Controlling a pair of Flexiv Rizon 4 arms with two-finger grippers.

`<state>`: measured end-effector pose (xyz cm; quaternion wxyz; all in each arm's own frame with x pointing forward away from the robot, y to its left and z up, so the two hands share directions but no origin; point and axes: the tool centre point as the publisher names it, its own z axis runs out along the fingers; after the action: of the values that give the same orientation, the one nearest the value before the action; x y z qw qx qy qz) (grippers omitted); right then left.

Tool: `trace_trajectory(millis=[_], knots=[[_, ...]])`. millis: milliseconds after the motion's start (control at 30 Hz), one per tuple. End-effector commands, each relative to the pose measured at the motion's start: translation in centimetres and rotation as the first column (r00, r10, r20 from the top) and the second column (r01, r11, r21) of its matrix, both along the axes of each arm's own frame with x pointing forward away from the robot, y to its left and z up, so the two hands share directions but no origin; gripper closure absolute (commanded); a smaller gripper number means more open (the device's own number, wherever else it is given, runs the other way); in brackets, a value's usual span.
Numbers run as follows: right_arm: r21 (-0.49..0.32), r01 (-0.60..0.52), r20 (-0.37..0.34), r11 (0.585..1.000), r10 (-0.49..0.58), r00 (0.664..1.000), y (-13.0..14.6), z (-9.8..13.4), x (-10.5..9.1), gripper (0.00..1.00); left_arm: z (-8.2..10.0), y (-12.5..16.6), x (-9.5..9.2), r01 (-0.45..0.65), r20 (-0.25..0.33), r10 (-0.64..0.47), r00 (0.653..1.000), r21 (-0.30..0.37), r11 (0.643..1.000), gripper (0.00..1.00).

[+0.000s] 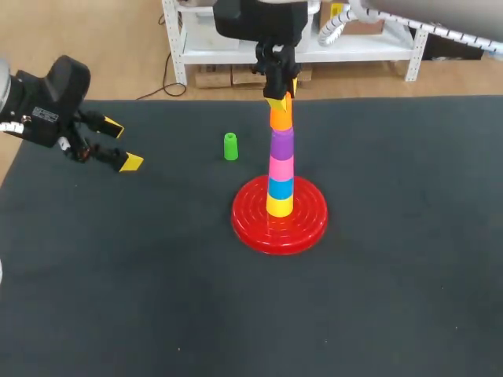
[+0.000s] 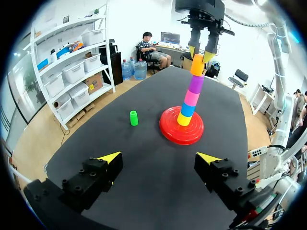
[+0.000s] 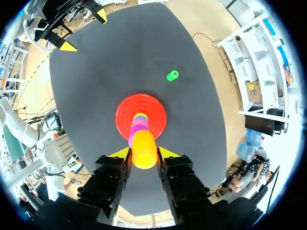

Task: Pick up and stack the cylinders on the red base in this order: pink,purple,orange,green

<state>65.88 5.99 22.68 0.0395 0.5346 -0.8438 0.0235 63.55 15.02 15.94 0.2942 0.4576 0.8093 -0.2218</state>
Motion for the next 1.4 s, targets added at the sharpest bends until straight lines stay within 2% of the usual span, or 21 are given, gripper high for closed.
trace_trajectory(millis=[33, 667, 1233, 1400], knots=[[0.006, 0.003, -0.004, 1.0, -0.003, 1.0, -0.2, -0.6, 0.0, 1.0, -0.1, 0.2, -0.1, 0.002, 0.004, -0.002, 1.0, -0.005, 1.0, 0.0], [0.012, -0.012, 0.005, 1.0, 0.012, 1.0, -0.7, 0.2, -0.9, 1.0, -0.1, 0.2, -0.1, 0.002, 0.004, -0.002, 1.0, -0.005, 1.0, 0.0], [-0.003, -0.027, 0.006, 1.0, 0.027, 1.0, -0.2, -0.3, -1.3, 1.0, -0.1, 0.2, -0.1, 0.002, 0.004, -0.002, 1.0, -0.005, 1.0, 0.0], [-0.017, -0.013, -0.022, 1.0, 0.013, 1.0, -0.4, -1.3, -1.3, 1.0, -0.1, 0.2, -0.1, 0.002, 0.004, -0.002, 1.0, -0.005, 1.0, 0.0]])
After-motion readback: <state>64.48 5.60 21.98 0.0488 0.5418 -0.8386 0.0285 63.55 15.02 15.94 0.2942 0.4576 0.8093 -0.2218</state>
